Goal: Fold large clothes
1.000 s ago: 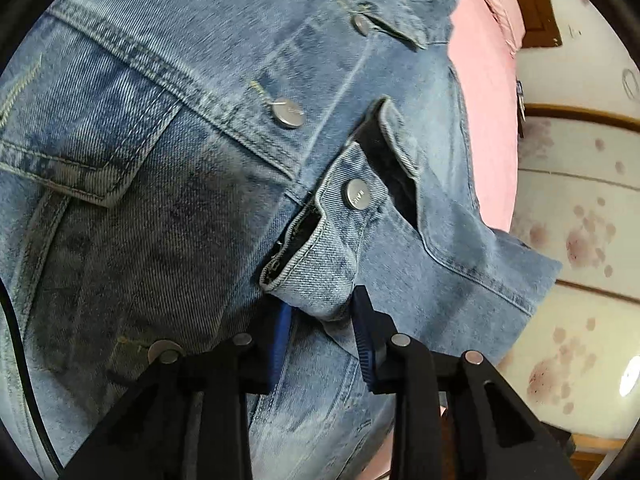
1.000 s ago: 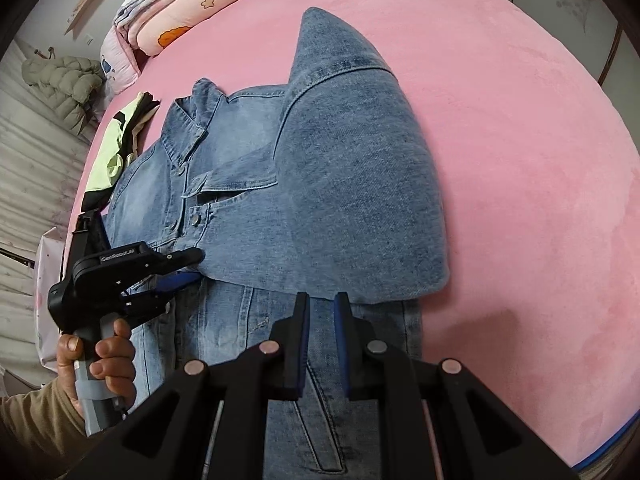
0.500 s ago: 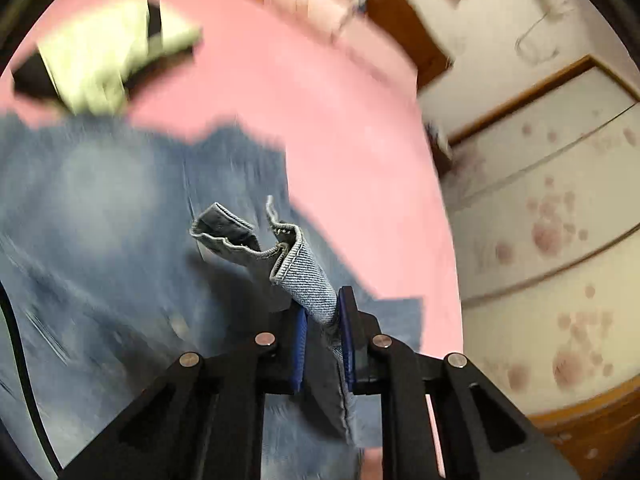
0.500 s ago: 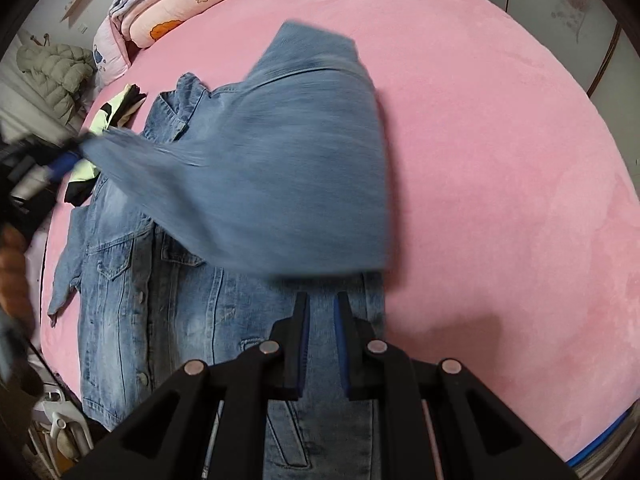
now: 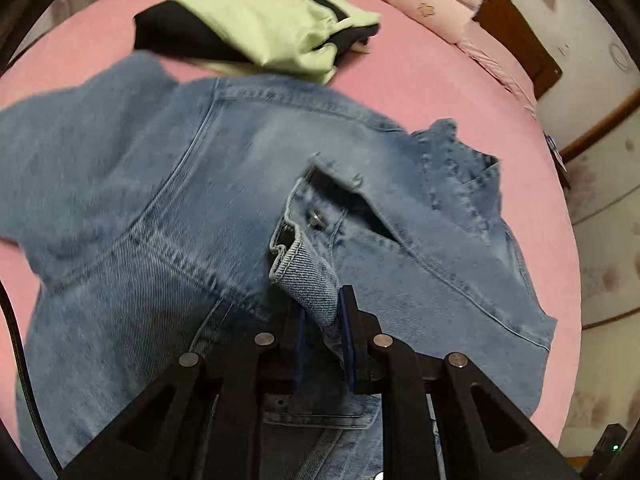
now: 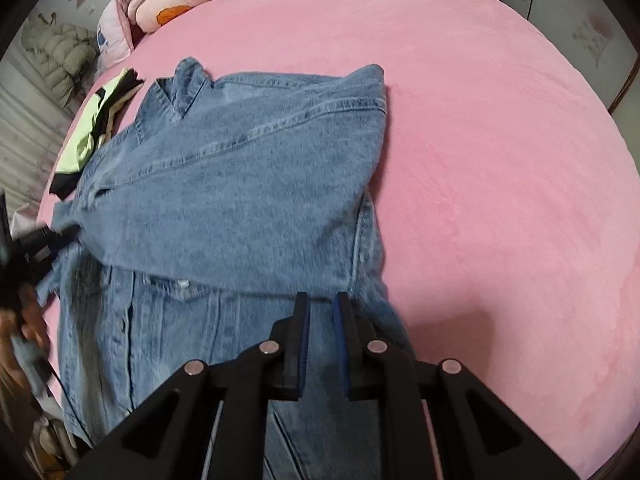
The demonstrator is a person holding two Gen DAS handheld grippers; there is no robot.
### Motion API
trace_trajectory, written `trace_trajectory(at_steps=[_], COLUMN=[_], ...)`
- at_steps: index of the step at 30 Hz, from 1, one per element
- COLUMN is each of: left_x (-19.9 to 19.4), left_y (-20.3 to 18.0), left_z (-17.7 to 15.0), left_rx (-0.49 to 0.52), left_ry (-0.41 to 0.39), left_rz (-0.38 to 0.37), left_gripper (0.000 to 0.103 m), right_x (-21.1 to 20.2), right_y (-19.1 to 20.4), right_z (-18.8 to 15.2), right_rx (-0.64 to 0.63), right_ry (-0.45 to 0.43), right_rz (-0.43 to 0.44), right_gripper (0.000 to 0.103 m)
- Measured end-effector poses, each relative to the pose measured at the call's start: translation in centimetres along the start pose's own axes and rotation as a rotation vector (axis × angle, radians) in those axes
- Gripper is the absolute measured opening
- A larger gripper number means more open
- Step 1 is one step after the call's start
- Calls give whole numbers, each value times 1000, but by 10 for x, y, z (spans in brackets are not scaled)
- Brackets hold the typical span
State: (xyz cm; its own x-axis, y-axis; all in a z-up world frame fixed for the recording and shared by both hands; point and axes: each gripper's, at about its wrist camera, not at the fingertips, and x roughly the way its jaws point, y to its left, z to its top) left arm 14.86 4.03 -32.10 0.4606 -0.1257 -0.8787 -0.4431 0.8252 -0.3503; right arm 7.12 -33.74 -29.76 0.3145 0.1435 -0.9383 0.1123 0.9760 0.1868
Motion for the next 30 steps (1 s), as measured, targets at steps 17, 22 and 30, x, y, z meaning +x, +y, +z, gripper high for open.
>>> trace_trajectory(at_steps=[17,22,30], left_x=[-10,-44,19], left_y=[7,-15,-84], left_z=[6,23,52], left_rx=[209,258,419], left_ry=[65,-55,-84], left_rz=[162,108,62], left_gripper=[31,66,69], right_x=[30,-2,59], right_y=[1,23,86], right_z=[20,42,109], right_rx=[83,30,-115], right_ry=[33,-89,-90], right_rz=[-256,-179,-80], right_gripper=[42,42,41])
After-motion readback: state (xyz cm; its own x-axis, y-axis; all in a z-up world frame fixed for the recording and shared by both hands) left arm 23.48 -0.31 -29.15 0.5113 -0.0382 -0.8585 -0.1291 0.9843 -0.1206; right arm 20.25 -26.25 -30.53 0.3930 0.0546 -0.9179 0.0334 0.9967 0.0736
